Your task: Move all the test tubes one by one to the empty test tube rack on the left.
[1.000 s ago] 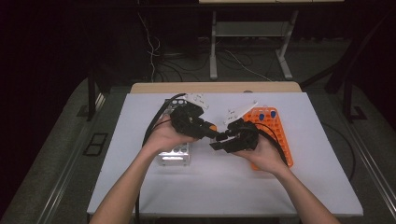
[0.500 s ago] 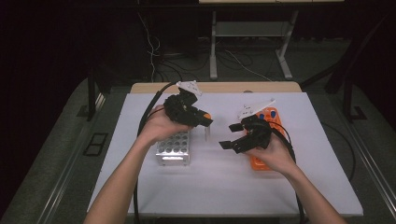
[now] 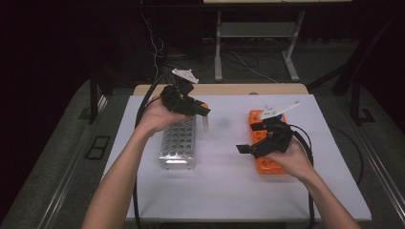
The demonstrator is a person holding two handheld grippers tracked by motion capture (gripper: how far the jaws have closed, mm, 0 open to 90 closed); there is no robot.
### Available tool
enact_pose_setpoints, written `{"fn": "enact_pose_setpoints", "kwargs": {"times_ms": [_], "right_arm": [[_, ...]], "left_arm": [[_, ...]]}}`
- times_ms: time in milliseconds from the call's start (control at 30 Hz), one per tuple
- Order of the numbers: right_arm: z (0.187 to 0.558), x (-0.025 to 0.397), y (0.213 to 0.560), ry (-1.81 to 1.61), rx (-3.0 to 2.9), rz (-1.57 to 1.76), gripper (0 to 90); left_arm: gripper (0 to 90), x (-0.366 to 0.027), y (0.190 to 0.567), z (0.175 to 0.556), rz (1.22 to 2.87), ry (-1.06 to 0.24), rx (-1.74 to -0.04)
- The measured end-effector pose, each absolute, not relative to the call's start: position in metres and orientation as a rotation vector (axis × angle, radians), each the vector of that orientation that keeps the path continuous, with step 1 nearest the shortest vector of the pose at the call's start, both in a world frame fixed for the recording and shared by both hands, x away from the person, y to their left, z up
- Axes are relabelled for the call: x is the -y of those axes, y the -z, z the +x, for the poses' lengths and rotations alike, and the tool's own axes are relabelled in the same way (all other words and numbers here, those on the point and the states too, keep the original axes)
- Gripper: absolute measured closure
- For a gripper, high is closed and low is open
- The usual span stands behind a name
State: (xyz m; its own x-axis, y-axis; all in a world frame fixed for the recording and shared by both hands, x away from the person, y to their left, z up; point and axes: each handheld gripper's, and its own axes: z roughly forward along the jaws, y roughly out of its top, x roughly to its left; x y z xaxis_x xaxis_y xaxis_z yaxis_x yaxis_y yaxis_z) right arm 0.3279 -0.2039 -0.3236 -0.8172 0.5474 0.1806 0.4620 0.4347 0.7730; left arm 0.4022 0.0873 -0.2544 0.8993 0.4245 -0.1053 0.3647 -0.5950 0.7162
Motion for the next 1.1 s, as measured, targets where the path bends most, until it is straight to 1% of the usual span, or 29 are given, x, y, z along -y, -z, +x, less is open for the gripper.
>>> {"fn": "enact_pose_setpoints", "kwargs": {"times_ms": [767, 1100], "right_arm": [[0.31, 0.267, 0.332, -1.363, -2.498, 1.07, 0.2], [0.305, 0.282, 0.339, -1.36, -2.478, 1.112, 0.2]], "left_arm": [[68.7, -0.095, 0.251, 0.456, 2.276, -0.169, -0.671], [68.7, -0.105, 0.255, 0.478, 2.259, -0.205, -0.737]]}}
